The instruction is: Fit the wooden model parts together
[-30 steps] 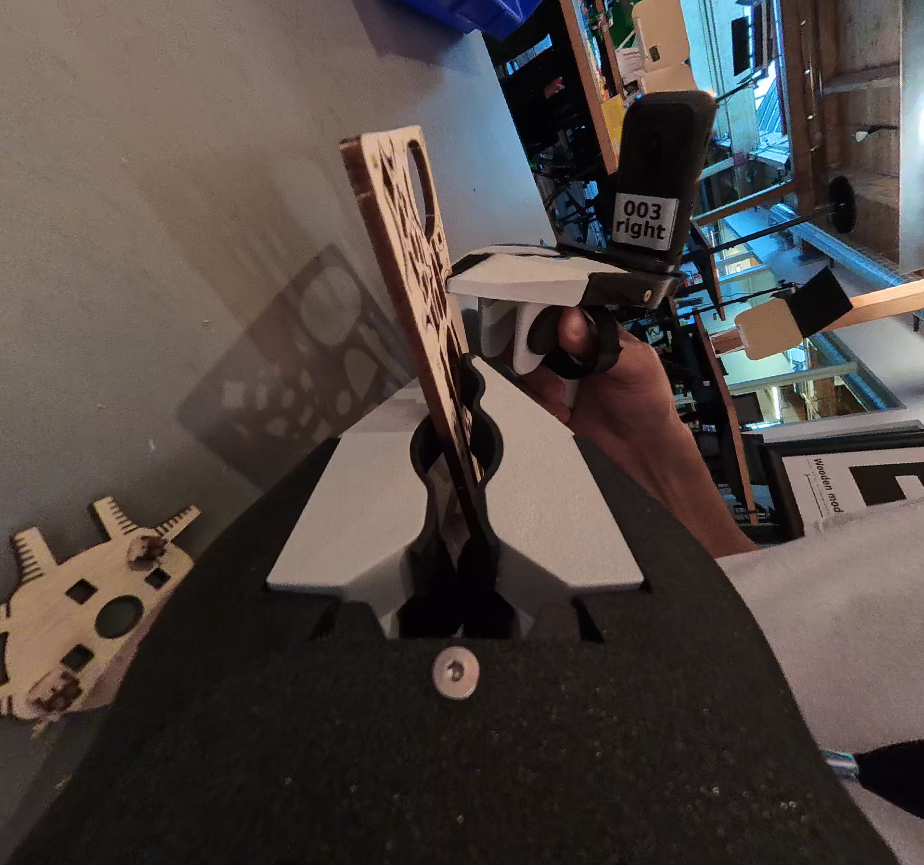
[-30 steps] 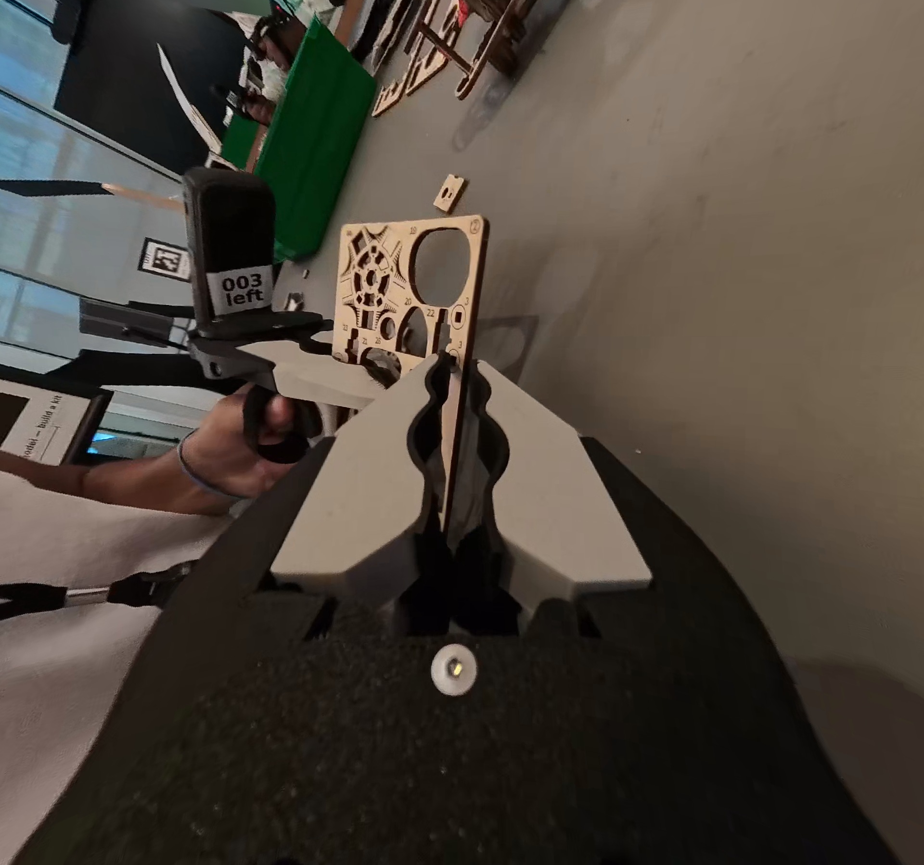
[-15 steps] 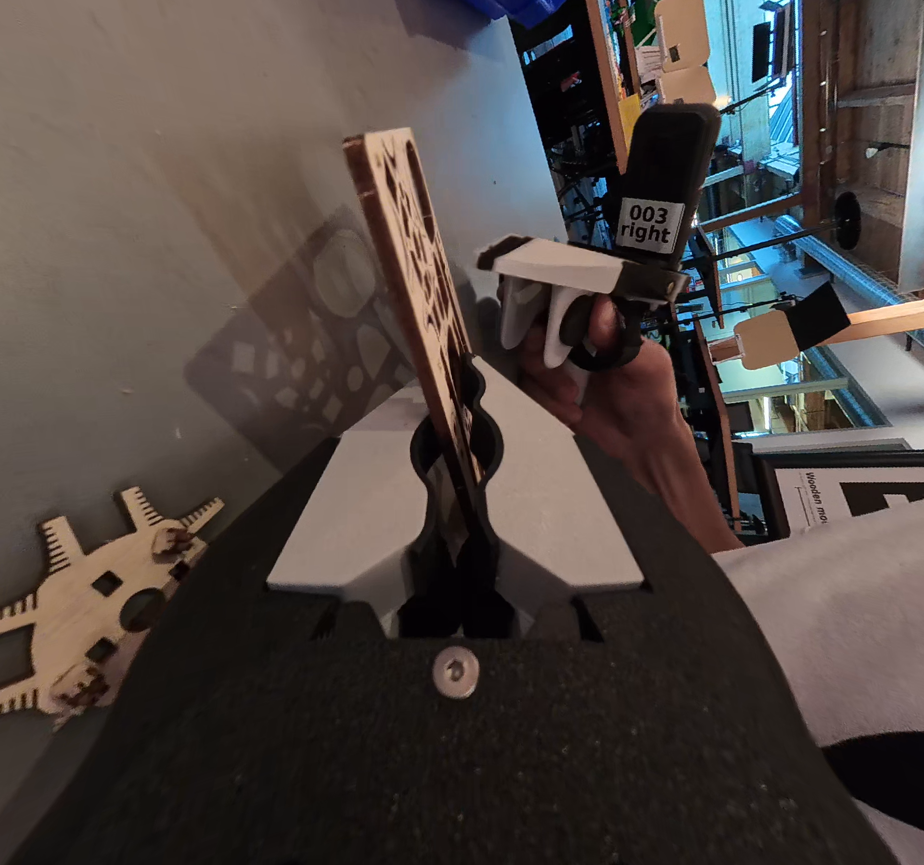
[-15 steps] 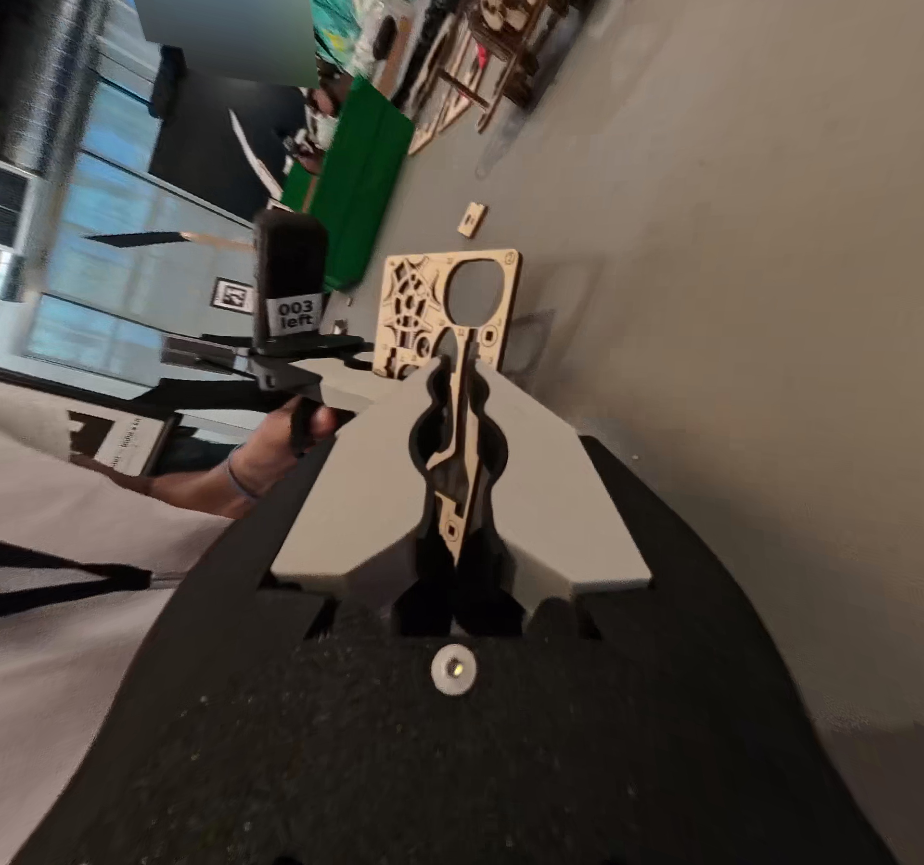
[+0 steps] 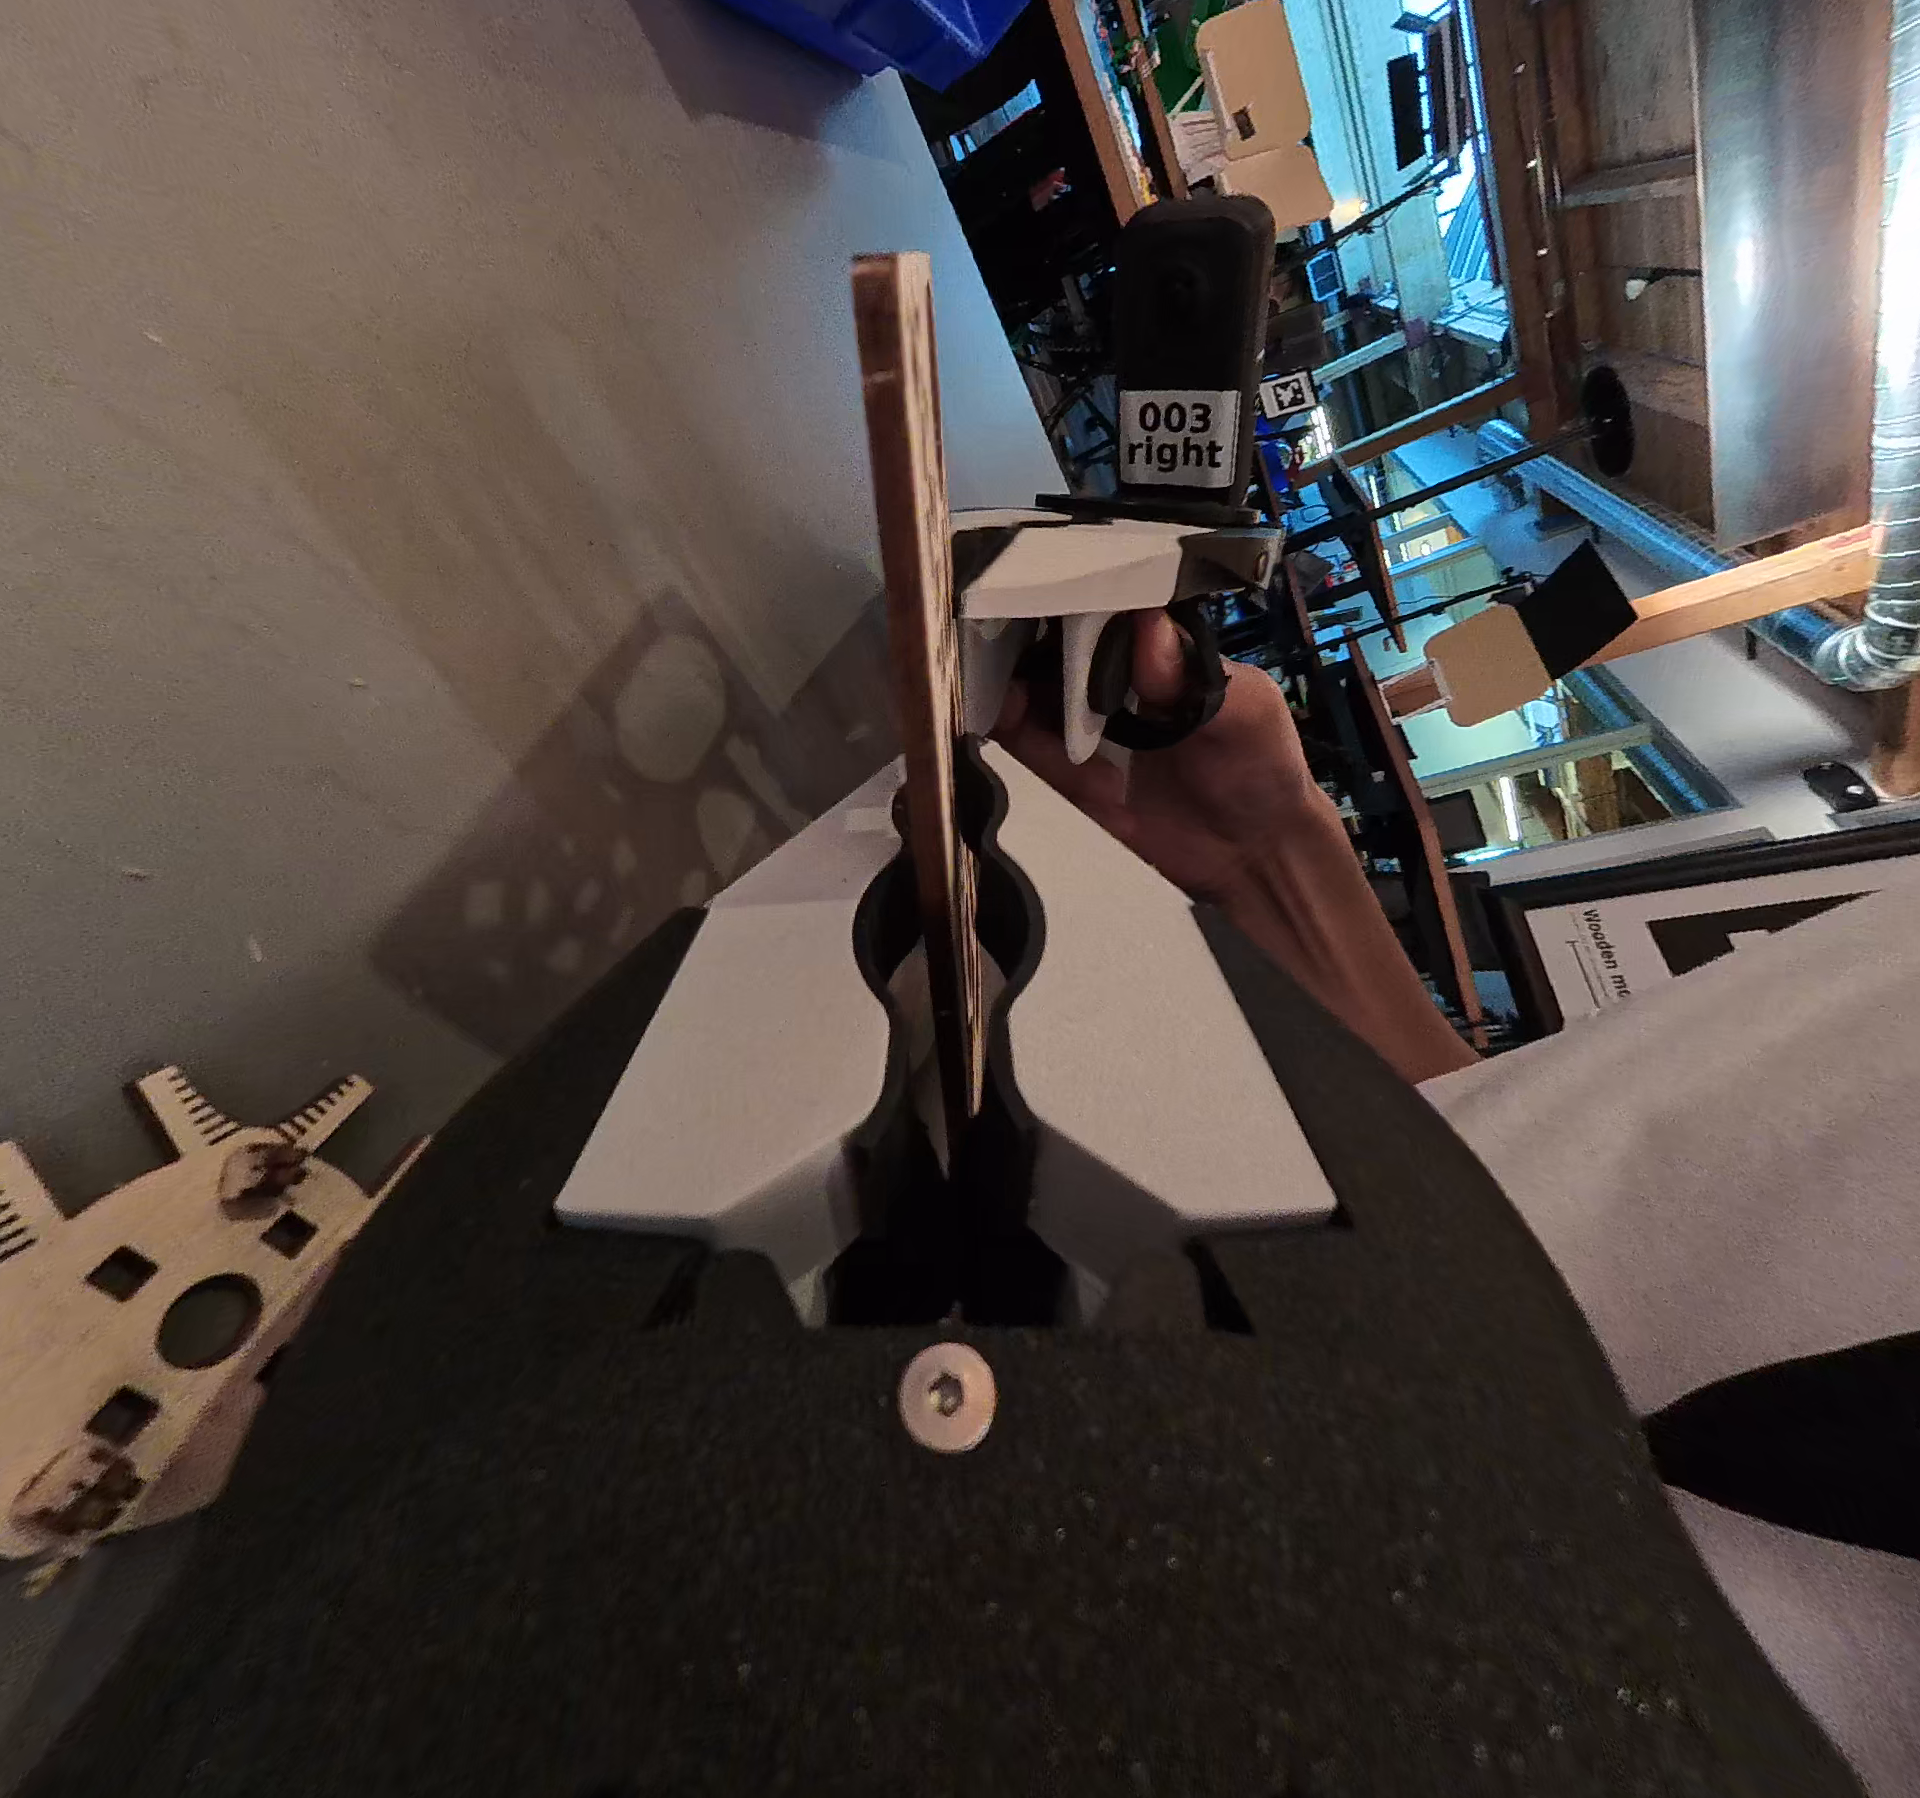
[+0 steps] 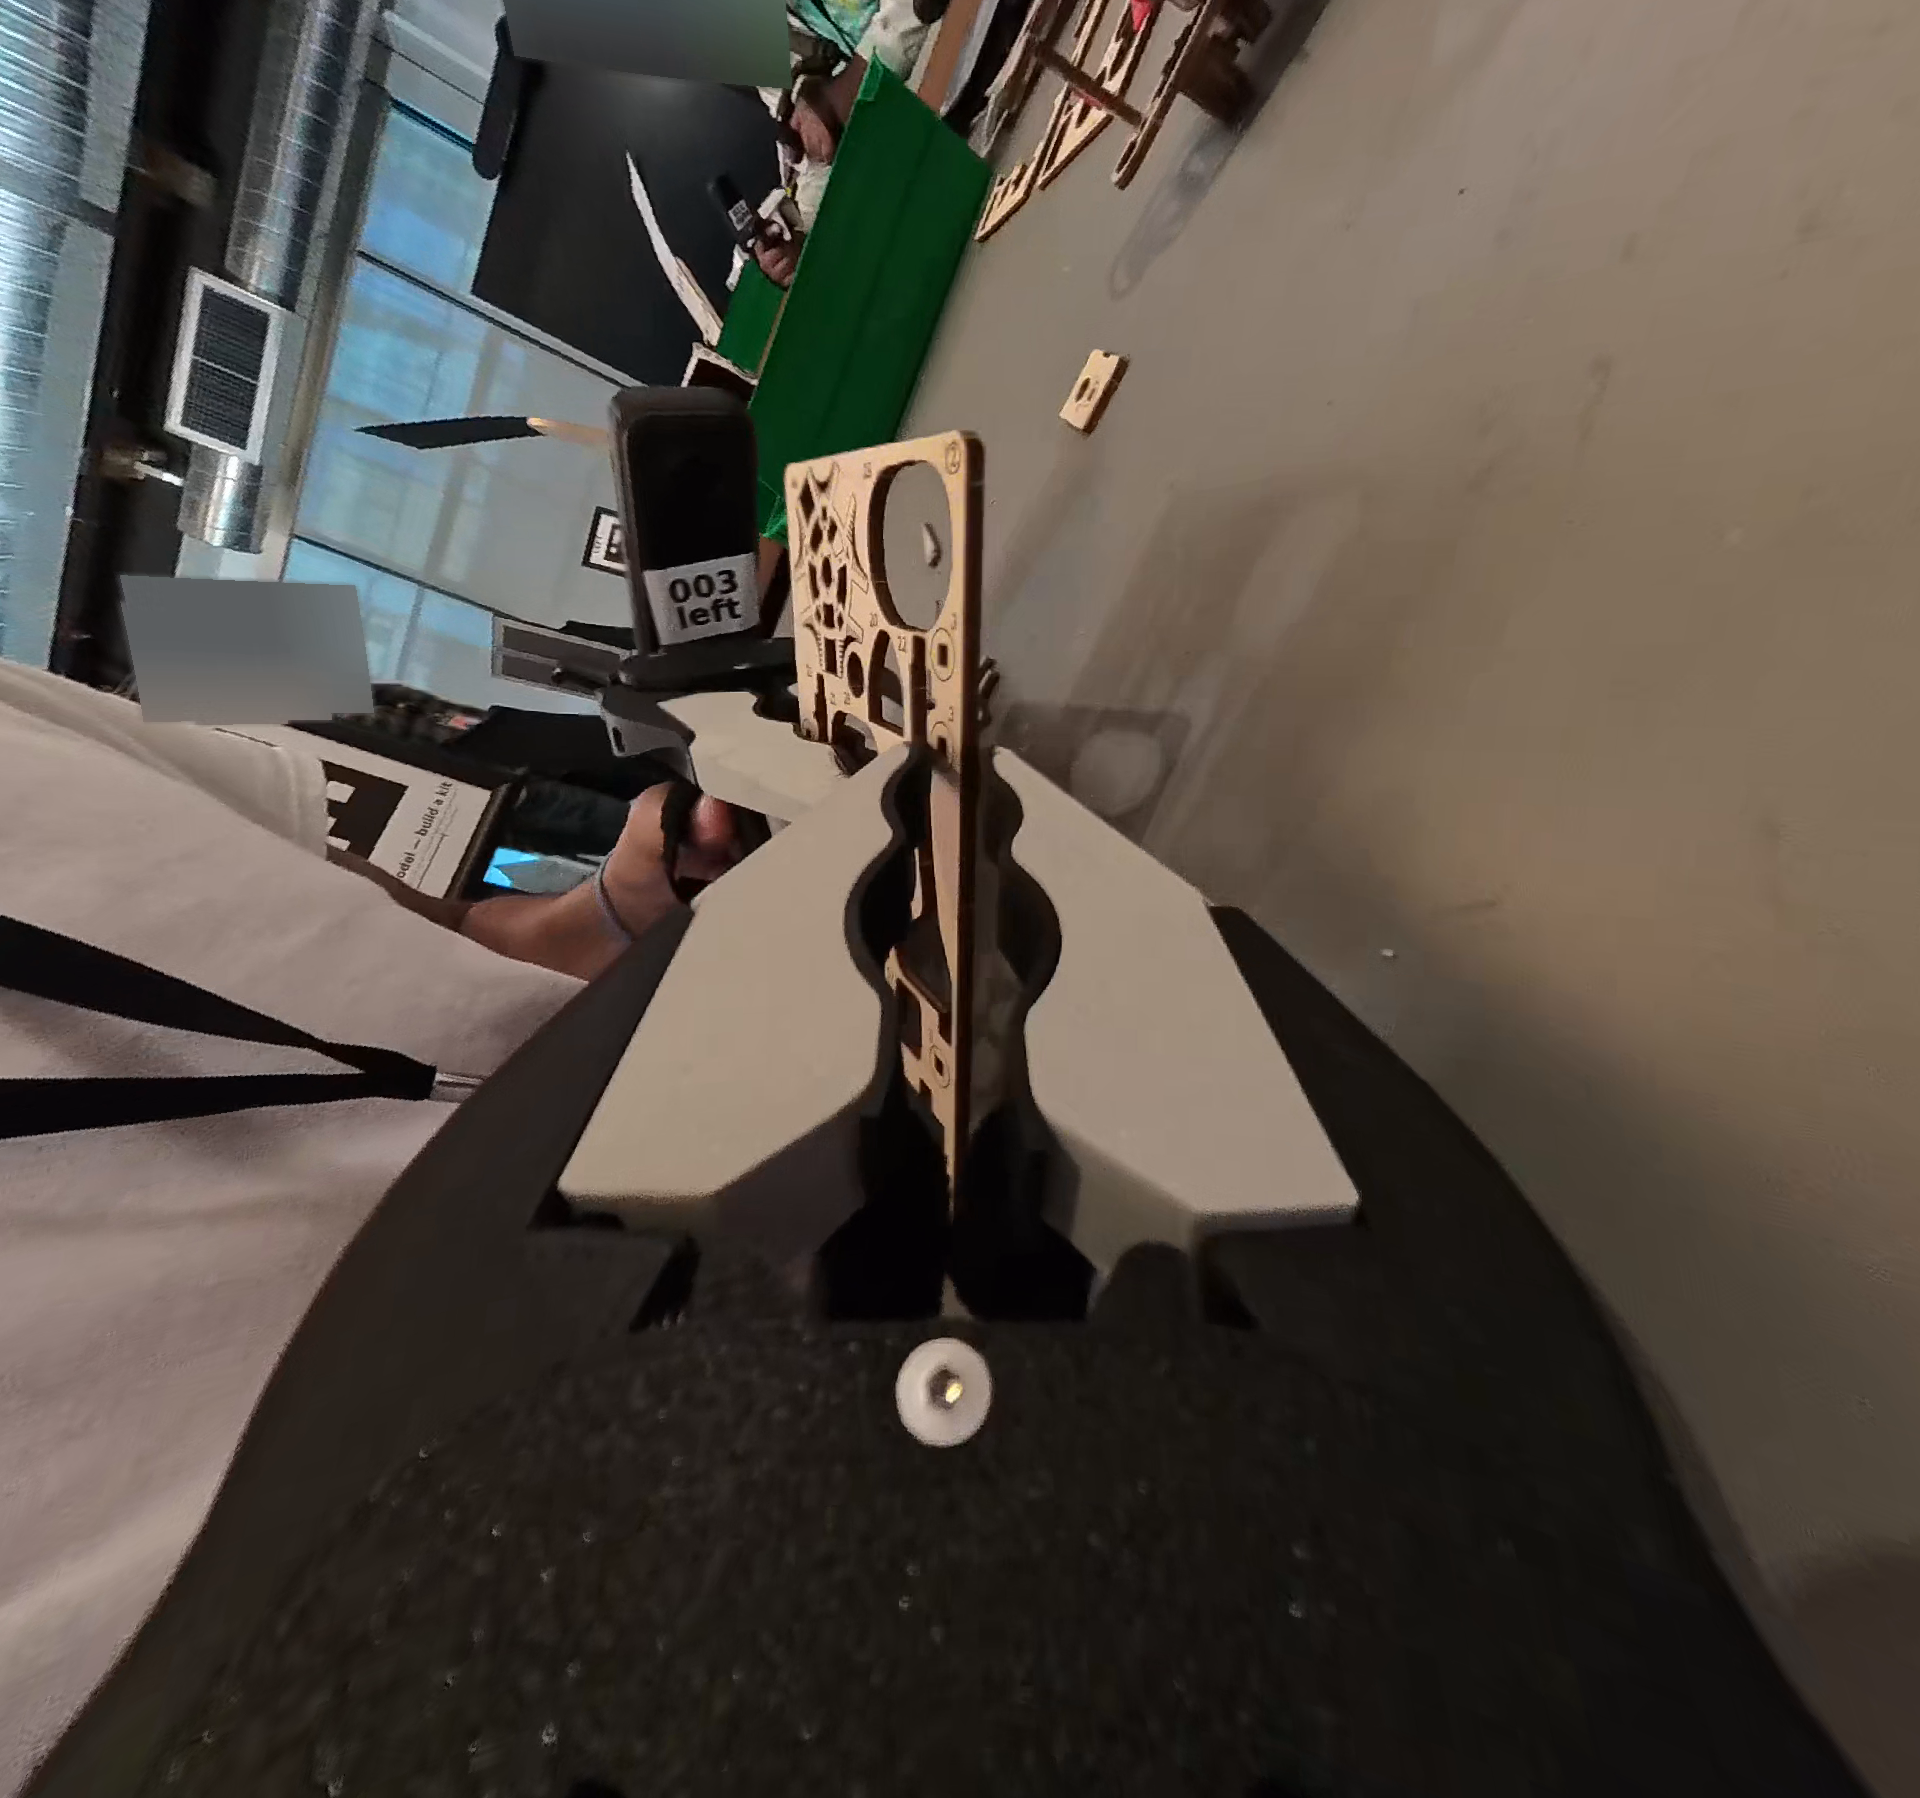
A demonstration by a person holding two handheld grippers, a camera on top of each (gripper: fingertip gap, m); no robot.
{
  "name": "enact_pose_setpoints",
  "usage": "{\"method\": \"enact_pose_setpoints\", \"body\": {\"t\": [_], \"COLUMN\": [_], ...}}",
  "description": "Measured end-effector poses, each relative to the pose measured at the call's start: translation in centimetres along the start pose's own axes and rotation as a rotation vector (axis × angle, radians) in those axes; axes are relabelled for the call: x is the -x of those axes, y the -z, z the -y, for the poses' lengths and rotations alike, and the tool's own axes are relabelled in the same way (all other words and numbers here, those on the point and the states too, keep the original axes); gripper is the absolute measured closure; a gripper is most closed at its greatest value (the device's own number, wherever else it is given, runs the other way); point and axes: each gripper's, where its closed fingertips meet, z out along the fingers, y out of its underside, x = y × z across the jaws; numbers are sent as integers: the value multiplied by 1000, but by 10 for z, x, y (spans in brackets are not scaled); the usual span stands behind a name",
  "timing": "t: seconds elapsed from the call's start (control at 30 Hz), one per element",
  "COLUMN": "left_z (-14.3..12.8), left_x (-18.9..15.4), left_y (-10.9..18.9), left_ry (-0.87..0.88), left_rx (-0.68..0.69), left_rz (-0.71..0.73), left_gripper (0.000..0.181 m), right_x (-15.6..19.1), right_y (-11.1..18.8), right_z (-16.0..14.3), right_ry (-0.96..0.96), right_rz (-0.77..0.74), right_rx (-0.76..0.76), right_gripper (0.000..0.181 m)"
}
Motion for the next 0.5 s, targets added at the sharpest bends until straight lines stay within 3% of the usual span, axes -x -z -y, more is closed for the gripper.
{"method": "enact_pose_setpoints", "body": {"t": [0.4, 0.5], "left_z": [0, -3], "left_x": [-9, -5], "left_y": [2, 0], "left_ry": [29, -12], "left_rx": [5, 12], "left_rz": [-86, -35], "left_gripper": [180, 181], "right_x": [11, 3], "right_y": [2, 2], "right_z": [3, 1], "right_ry": [-112, -136], "right_rz": [120, 71], "right_rx": [-19, -6], "right_gripper": [178, 178]}}
